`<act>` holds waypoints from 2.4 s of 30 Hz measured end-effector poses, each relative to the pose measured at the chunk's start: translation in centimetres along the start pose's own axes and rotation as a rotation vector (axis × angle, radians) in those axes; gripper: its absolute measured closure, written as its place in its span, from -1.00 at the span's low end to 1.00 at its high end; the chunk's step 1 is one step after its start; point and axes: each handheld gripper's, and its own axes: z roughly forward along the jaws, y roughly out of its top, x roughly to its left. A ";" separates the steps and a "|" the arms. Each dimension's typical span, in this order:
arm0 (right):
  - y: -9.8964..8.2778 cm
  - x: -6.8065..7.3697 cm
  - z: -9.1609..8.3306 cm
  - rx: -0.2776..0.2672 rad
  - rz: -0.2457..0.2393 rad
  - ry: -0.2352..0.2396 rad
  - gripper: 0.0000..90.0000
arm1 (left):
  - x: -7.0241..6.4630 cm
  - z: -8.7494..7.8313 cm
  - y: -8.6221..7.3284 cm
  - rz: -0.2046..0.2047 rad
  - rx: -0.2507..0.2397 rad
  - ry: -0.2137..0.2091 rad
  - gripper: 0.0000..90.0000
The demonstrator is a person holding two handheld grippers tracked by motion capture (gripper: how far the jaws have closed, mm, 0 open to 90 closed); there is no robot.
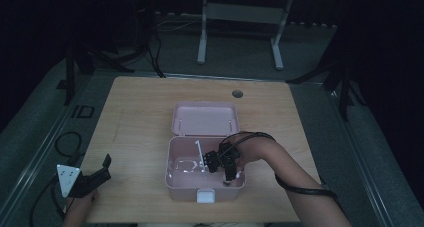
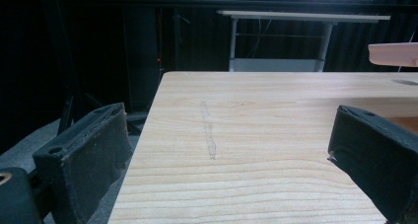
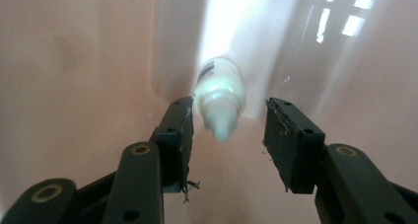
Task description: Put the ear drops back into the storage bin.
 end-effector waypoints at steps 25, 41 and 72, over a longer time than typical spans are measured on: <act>-8.8 0.6 -6.2 -0.344 0.249 -0.122 -0.69 | 0.0 0.0 0.0 0.003 -0.001 0.002 -0.95; -15.0 1.3 -1.4 -0.399 0.426 -0.184 -0.68 | 0.0 0.0 0.0 0.003 0.001 0.003 -0.95; -23.2 3.4 11.4 -0.736 1.065 -0.555 -0.75 | 0.0 0.0 0.0 0.004 0.000 0.004 -0.95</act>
